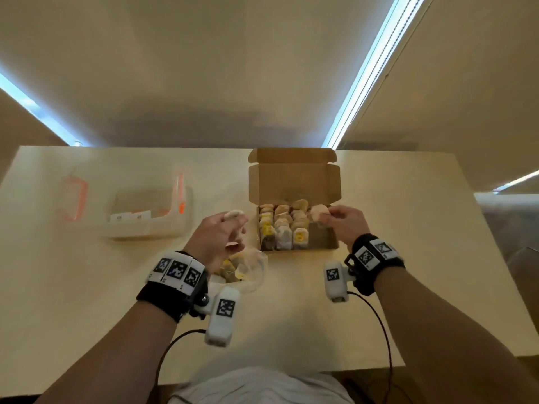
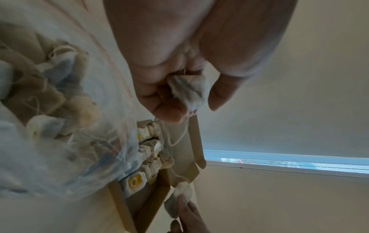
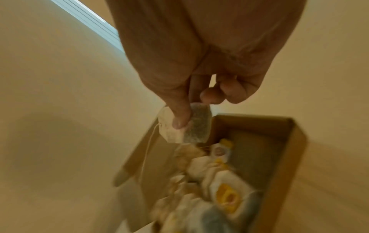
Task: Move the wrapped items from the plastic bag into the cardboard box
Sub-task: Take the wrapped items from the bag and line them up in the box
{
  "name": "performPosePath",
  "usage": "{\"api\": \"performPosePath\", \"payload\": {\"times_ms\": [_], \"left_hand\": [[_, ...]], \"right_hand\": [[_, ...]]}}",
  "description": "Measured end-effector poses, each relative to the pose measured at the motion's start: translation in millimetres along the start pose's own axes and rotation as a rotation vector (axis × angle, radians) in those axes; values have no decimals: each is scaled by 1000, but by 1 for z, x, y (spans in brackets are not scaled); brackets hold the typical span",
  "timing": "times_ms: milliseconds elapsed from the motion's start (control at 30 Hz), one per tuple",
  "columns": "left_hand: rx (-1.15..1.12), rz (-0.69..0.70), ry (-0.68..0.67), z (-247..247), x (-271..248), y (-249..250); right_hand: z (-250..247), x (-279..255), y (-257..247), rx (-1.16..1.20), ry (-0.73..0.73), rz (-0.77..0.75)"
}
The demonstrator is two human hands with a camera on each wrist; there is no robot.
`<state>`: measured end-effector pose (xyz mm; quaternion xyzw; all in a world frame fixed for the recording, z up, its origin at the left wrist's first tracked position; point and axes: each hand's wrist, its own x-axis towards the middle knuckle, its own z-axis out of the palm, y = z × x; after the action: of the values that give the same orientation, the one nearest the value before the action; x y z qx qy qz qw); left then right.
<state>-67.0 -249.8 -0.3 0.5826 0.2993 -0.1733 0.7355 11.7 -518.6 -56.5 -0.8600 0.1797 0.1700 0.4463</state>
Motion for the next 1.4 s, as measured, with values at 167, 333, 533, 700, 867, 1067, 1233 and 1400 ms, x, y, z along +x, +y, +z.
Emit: {"api": "performPosePath", "payload": {"times_ms": [167,333,533,700,867,1067,1233,1400], "left_hand": [[45,-41,-24,-3,0,-6],[130,2,-4,-7,-3,-6],[25,82,-26,3,-2,4],[526,434,-64,33,7,11],[662,507,-214,60,-1,26],[487,629,-124,63,-17,40],[236,537,-142,58,-33,58],[-24,397,-42,44,-34,67]], "right_hand": [[6,32,25,74,-305,222],[20,23,24,259,-465,151],[1,-2,-6,303,-512,-62],[-17,-34,-40,396,-524,-184],[-25,-63,-68,405,-429,-327],[-29,-72,-78,472,-463,-310],[-8,-79,-85,102,-582,-427],[10,-101,-82,46,-499,-642]]}}
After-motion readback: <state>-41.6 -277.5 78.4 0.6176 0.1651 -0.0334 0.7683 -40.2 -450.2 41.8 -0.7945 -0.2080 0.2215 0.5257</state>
